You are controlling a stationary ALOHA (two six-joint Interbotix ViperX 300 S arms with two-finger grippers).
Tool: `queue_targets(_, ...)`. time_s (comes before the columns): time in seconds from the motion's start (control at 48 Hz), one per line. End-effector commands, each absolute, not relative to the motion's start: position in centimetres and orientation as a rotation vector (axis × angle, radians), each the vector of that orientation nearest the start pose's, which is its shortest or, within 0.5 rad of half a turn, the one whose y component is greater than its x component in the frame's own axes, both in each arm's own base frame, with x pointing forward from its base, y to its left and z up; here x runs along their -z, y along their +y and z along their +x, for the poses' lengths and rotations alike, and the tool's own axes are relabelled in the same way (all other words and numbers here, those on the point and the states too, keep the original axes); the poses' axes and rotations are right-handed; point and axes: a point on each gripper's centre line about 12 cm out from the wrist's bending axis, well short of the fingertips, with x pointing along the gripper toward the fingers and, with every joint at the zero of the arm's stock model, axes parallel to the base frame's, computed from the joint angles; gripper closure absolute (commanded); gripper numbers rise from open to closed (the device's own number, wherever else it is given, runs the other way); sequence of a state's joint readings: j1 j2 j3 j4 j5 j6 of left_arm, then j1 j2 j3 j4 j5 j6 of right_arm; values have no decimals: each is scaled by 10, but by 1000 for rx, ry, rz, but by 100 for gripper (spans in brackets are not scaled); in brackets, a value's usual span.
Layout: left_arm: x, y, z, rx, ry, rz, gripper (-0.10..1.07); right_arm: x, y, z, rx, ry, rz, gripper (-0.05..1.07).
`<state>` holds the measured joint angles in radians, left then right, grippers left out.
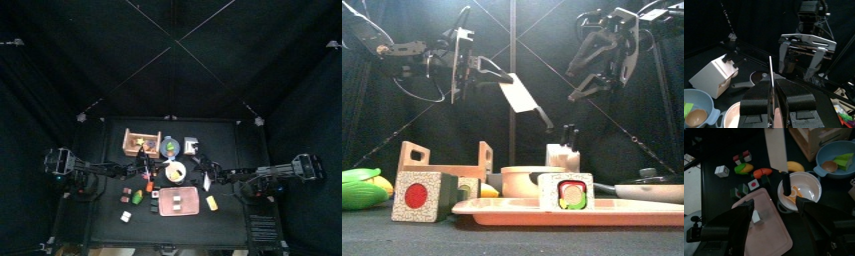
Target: Grab cleaver handle
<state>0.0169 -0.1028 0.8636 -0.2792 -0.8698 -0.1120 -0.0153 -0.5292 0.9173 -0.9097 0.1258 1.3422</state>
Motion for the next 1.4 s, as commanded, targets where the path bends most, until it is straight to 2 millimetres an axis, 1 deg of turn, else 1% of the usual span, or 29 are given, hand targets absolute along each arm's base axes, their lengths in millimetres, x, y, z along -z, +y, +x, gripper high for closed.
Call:
queue_targets(0.0,-247,29,360,-196,-175,-290,49,-259,-13,288,174,401,395,6)
queue_targets(0.271,-259,19,358,-167,-277,-283,49,-265,-11,295,125,380,330,6)
queue_targets(0.417,-263,12,358,-148,-300,-287,49,-264,-13,304,123,386,312,6)
queue_targets(0.542,-263,11,358,-147,-317,-284,49,-264,-11,313,99,387,298,9)
queue_targets(0.667,-263,12,357,-150,-329,-282,49,-265,-12,318,96,387,285,18)
queue_targets(0.917,-262,12,357,-150,-328,-282,49,-265,-15,318,107,384,300,38)
queue_targets(1.083,-262,13,357,-154,-327,-280,49,-266,-15,318,111,382,312,53)
queue_targets(1.167,-259,15,356,-159,-318,-280,48,-266,-15,317,113,381,323,58)
queue_targets(1.271,-255,15,354,-162,-308,-280,44,-265,-15,315,115,383,332,61)
queue_targets(1.375,-252,17,352,-179,-299,-290,32,-263,-17,314,123,386,346,61)
